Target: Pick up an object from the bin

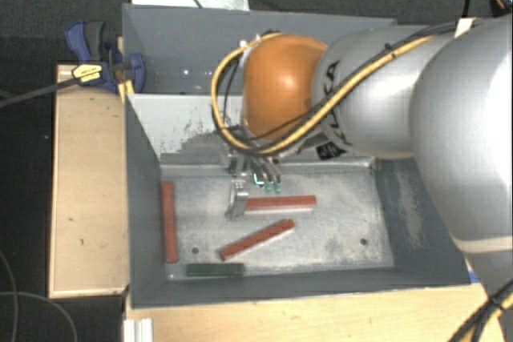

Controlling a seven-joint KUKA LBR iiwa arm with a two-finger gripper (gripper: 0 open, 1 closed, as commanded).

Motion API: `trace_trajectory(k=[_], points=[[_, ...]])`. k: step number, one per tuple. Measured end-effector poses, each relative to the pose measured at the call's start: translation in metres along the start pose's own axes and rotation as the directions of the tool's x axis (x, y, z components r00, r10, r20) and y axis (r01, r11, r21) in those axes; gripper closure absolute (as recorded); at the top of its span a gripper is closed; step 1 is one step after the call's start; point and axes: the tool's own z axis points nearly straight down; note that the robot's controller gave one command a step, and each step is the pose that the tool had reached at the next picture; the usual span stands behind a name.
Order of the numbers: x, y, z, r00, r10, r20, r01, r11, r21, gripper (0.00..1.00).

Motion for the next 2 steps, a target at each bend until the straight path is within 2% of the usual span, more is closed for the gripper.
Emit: trace_trajectory(k=[1,2], points=[[0.002,-0.095,0.069,0.989,-0.149,0.004,0.149,0.989,0.002,0.00],[-0.001,-0.107,0.036,0.996,-0.086,0.012,0.086,0.996,0.000,0.00]])
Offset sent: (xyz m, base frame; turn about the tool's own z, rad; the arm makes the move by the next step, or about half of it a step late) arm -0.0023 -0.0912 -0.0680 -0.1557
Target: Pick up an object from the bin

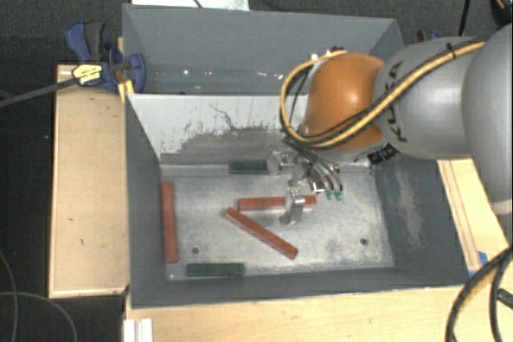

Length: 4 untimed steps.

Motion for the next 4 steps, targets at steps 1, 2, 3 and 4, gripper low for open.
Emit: trace_trajectory(k=[1,2,3,4], points=[[0.001,0.024,-0.012,0.999,-0.041,0.001,0.041,0.999,-0.001,0.00],[-0.003,0.016,0.033,0.999,0.040,-0.005,-0.040,0.999,-0.001,0.00],[-0.004,0.016,0.032,0.999,0.044,-0.003,-0.044,0.999,-0.001,0.00],[-0.004,0.016,0.032,0.999,0.045,-0.003,-0.045,0.999,-0.001,1.00]])
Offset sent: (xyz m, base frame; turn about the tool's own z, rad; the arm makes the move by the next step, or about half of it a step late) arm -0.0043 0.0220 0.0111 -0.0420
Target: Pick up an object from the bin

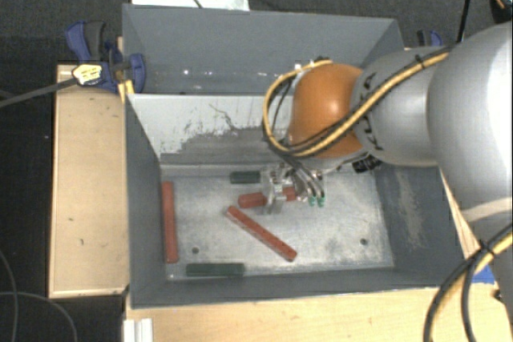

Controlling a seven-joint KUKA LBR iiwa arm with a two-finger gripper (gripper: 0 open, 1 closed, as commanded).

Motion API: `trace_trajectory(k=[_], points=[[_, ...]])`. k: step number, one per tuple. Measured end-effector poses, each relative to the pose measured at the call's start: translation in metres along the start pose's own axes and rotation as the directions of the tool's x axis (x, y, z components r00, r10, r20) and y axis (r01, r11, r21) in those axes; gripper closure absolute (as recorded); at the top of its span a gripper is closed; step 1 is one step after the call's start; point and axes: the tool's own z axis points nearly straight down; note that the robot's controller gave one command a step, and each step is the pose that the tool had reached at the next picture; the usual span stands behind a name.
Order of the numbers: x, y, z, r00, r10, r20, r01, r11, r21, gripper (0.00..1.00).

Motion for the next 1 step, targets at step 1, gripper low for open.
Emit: trace_trajectory(k=[1], points=[[-0.0020,0.0000,-0.0511,1.000,0.003,0.005,-0.003,1.000,0.000,1.00]])
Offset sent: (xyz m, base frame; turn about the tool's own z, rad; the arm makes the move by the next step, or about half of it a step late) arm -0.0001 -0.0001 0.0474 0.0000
